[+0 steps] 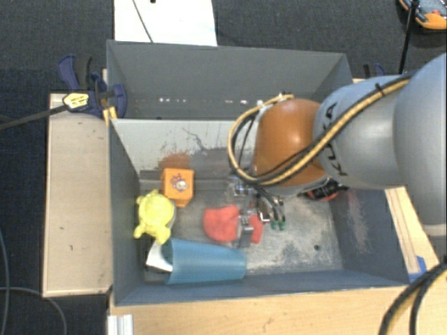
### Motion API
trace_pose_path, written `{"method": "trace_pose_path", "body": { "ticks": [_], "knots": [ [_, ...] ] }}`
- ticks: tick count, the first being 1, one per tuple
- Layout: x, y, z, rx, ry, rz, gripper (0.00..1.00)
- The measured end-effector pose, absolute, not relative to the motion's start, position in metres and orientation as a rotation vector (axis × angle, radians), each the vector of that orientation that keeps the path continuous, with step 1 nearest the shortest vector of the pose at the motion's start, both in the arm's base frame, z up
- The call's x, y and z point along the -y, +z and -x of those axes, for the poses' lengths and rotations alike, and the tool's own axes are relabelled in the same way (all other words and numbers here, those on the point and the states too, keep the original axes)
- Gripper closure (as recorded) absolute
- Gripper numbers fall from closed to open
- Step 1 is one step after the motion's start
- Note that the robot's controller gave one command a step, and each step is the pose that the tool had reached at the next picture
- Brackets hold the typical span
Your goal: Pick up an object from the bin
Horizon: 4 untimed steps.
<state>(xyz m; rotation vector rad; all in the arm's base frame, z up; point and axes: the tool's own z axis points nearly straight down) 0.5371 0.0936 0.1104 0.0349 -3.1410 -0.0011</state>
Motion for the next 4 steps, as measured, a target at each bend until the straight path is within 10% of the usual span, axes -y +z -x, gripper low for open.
{"method": "trace_pose_path", "body": {
  "ticks": [1,2,3,4],
  "knots": [
    [-0.085,0.135,-0.542,3.147,-0.002,0.000,0.00],
    [-0.081,0.079,-0.543,3.145,-0.003,0.116,0.00],
    [-0.084,0.061,-0.538,3.145,0.000,0.033,1.00],
    [-0.085,0.064,-0.537,3.146,-0.001,0.019,1.00]
  ]
}}
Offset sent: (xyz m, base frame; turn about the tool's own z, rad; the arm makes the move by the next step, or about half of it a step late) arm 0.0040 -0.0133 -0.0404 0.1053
